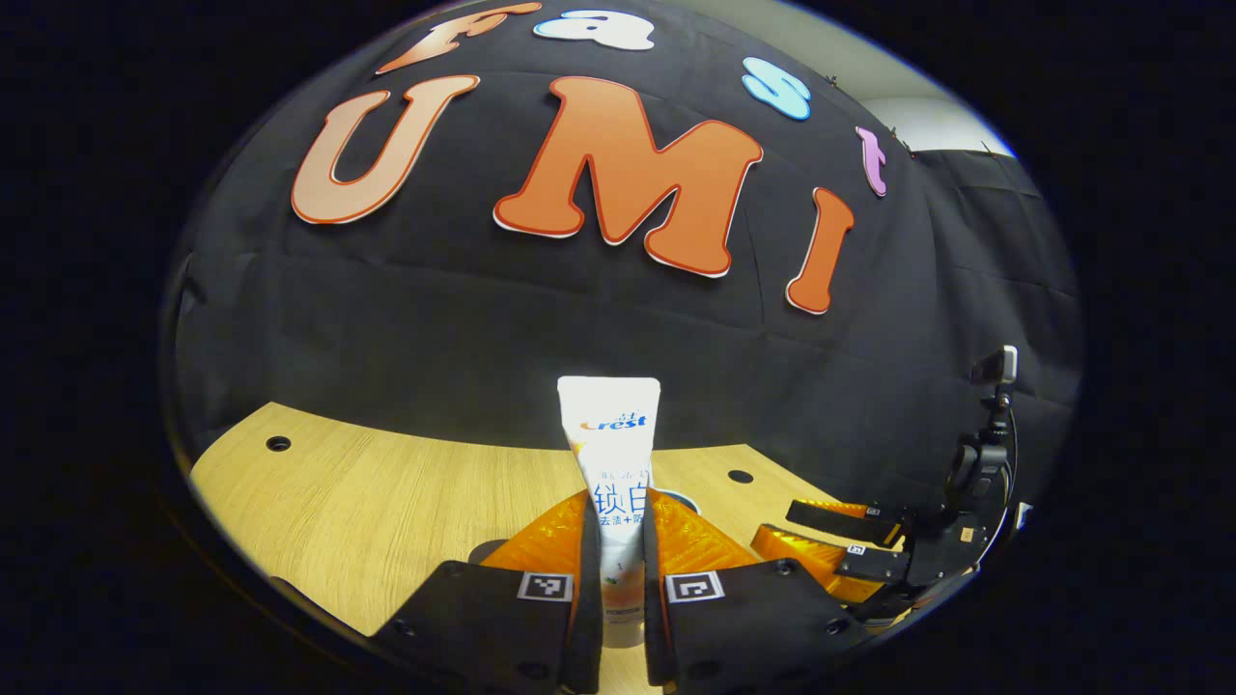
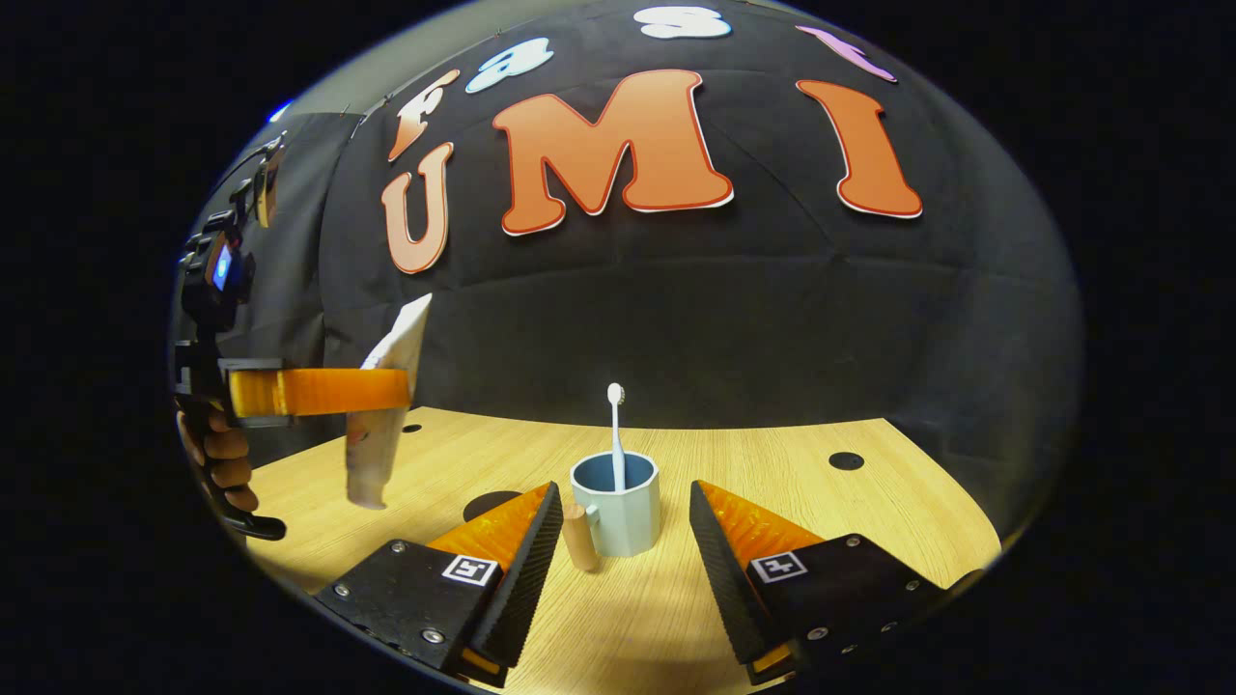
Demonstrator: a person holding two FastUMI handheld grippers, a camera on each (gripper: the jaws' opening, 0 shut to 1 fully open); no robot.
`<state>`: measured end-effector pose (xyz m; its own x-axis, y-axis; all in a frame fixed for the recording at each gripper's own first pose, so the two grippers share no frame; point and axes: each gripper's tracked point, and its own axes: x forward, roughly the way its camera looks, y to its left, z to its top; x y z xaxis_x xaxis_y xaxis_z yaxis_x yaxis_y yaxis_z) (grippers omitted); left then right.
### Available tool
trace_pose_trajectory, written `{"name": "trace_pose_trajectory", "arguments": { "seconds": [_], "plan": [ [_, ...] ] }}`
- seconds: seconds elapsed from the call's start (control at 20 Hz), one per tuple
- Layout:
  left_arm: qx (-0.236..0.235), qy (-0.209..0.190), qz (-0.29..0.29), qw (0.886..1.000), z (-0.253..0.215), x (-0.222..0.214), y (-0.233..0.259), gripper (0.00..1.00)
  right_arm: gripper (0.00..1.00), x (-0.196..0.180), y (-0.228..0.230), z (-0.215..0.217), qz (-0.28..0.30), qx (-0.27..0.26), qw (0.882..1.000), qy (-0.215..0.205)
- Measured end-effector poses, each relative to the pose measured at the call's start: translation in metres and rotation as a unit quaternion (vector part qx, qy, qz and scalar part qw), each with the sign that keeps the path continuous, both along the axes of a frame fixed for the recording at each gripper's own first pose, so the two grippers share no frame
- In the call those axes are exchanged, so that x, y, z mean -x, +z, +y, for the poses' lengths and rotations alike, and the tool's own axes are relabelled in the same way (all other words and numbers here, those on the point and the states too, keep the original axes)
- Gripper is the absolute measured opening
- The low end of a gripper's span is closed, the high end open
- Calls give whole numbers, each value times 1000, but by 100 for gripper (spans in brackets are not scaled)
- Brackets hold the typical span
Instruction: Put the toothbrush and toothpaste on the desktop into the cup, then pick up the cup and place it on the coaster on the desktop.
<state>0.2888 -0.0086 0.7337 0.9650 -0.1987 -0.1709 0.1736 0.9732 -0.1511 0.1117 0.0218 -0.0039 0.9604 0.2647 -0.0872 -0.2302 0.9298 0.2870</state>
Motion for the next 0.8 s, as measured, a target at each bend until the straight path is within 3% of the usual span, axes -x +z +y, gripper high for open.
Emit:
{"name": "trace_pose_trajectory", "arguments": {
  "seconds": [0.5,0.8],
  "plan": [
    [48,-16,-34,998,-32,-56,-2,21,83,31,-15,-9,0,-25,1000,-8],
    [70,-17,-83,994,-40,-87,2,21,87,41,-15,-14,-12,-9,1000,-17]
  ]
}}
